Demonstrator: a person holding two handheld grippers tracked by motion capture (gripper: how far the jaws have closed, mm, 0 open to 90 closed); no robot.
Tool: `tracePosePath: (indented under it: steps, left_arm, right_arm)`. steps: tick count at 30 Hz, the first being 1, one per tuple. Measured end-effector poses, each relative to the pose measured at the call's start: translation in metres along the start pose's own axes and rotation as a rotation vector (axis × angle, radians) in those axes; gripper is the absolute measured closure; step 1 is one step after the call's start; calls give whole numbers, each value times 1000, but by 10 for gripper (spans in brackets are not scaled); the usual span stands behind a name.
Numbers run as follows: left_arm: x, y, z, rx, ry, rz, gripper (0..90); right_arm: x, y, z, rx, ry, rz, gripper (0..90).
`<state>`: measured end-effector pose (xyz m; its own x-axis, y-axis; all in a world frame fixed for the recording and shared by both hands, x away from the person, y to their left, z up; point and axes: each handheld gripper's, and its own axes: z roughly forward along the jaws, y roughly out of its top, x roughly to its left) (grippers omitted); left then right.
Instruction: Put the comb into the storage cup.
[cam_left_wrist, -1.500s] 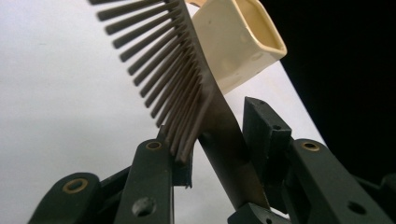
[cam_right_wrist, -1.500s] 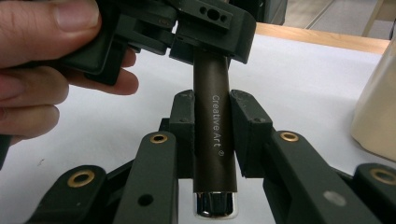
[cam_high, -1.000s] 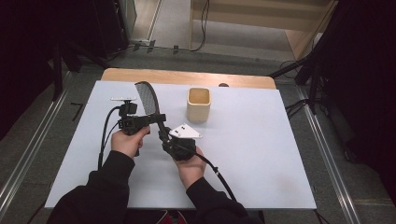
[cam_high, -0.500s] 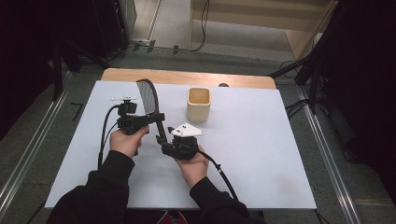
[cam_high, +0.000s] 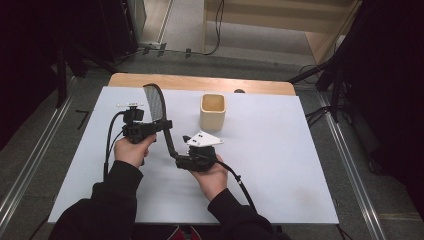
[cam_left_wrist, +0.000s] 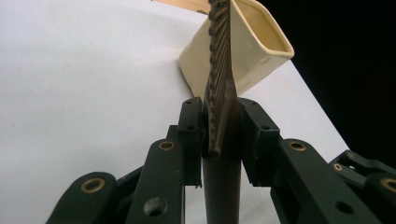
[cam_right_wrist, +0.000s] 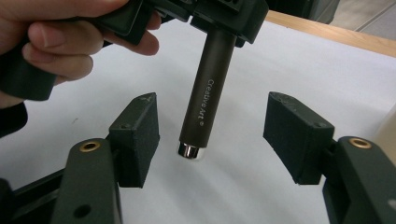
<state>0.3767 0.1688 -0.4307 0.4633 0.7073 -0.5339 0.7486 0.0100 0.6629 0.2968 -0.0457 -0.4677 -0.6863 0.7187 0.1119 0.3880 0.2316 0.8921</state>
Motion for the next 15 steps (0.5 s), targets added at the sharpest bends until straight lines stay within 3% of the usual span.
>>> tracePosePath:
  steps: [3, 11, 15]
  left_arm:
    - [0, 0, -1, -2, 3, 3, 724]
    - [2, 1, -2, -2, 4, 3, 724]
    - [2, 1, -1, 6, 0, 3, 724]
  right_arm:
    - [-2, -1, -2, -4, 1, -10, 273]
    - [-11, -4, -8, -1, 23, 19, 256]
    - [-13, -5, -12, 12, 21, 5, 256]
